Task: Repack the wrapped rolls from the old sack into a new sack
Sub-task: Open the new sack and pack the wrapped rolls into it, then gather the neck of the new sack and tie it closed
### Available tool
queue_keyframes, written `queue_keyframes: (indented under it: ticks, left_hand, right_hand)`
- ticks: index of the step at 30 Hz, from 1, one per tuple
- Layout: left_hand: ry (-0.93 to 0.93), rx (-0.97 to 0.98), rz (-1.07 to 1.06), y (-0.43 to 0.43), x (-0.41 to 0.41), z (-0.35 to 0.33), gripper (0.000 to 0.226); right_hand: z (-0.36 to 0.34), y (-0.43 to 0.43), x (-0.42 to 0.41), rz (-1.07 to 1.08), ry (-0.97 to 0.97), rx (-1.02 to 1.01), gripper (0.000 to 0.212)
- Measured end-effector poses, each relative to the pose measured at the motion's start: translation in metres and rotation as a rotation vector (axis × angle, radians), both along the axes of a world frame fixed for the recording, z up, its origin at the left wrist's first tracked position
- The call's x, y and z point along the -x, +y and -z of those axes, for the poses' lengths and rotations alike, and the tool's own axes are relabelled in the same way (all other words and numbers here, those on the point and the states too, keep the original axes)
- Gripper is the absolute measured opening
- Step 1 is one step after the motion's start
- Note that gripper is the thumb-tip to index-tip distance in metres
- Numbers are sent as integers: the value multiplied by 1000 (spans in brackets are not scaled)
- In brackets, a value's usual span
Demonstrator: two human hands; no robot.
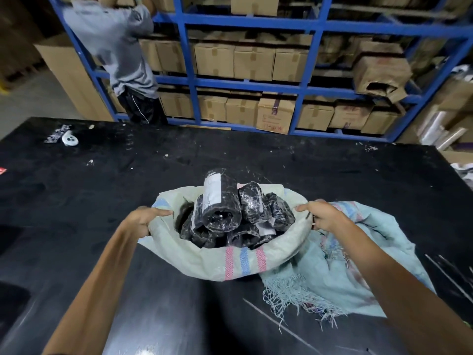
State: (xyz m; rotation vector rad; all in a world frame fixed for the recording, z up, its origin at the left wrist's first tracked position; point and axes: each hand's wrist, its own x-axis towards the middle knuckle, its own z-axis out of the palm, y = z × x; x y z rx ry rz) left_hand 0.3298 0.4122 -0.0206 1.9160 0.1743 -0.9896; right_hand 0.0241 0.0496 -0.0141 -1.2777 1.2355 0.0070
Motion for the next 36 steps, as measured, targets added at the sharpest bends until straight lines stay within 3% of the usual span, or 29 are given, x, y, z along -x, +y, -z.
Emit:
queue_keyframes:
  ticks: [2,4,7,8,10,13,16,18,20,21,23,24,25,27,29,30,33,34,36]
  left_hand:
    - [-42,31,-15,-5,5,-9,69]
    - [-28,92,-23,-5,11,-21,59]
    - [30,221,-38,-1,12,-36,65]
    - [24,264,-42,-1,13,-38,55]
    - [-86,295,-119,-4,16,-46,22]
    - [-363,268,-185,-11,12,-60,39]
    - [-682,90,-97,-19,7,-81,41]
    - [-792,-136,-29,-21,10,-96,50]
    - [-805,-384,72,-21,13,-111,61]
    - [-767,-468,134,-20,17,-121,59]
    - [-553,-494,224,-22,20,-140,66]
    - [-417,-477,264,-25,23,-150,69]
    - [-315,-432,291,-29,26,-161,65]
    - [-172,-203,261,-36,34,-184,50]
    - [-54,61,162,-40,45,-211,44]
    - [-11,153,150,-40,47,-225,41]
    - [-9,319,154,-42,68,-270,22]
    - [-27,377,147,-44,77,-283,14]
    - [-77,445,109,-51,90,-300,7]
  right_hand:
    - [-6,1,4,23,14,36,13]
    - [-9,2,10,3,21,72,18]
    - [-16,8,21,-4,-24,36,15]
    - [-16,8,23,14,-70,11,16]
    - [-18,8,26,80,-188,-28,34]
    - [-38,-2,30,168,-384,-91,48]
    - [-79,-4,35,169,-576,-273,51]
    - [-104,-4,34,50,-449,-127,60]
    - [-122,-2,27,-88,-154,199,83]
    - [-131,2,25,-130,8,407,82]
    - [-147,7,24,-163,253,793,40]
    - [-157,10,25,-170,307,892,15]
    - [-165,10,26,-169,325,951,10]
    - [-179,4,30,-170,318,875,21]
    - [-194,-5,37,-166,234,568,14]
    - [-203,-9,44,-155,162,371,23]
    - [-221,-22,72,-86,-198,9,93]
    - [-229,-25,80,-65,-331,-61,101]
    - [-246,-23,90,-44,-522,-115,87]
